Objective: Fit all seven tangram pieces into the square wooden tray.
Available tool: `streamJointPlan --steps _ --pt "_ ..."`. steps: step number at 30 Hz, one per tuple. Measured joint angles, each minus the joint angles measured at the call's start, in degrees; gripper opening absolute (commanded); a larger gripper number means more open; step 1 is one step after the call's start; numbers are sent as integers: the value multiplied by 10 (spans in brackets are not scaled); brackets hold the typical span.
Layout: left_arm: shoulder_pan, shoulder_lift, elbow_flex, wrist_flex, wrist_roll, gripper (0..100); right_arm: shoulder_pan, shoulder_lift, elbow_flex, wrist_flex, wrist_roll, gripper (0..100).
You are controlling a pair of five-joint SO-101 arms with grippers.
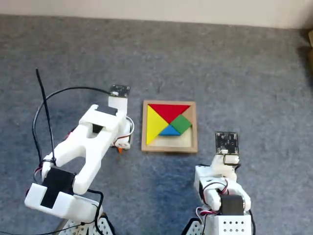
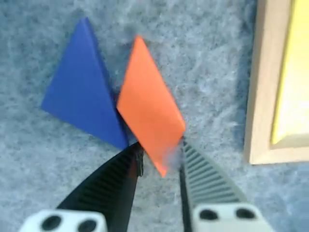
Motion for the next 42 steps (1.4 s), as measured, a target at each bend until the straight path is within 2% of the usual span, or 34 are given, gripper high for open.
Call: streamJointPlan --steps 6,11,14,17,20,34,38,42 --pt "0 -16 2 1 -55 85 0 0 0 0 0 5" --pt "-7 -71 2 11 -55 249 0 0 0 0 0 5" --pt "-11 -86 2 14 -13 323 0 0 0 0 0 5" --pt "-30 -88 2 17 25 329 0 0 0 0 0 5" --pt "-45 -88 2 9 30 329 0 0 0 0 0 5" --pt "-66 -88 -90 -108 -59 329 0 0 0 0 0 5" --pt "-66 -88 -90 -114 -69 329 0 0 0 0 0 5" --pt "-66 -88 -90 -94 -46 329 0 0 0 0 0 5"
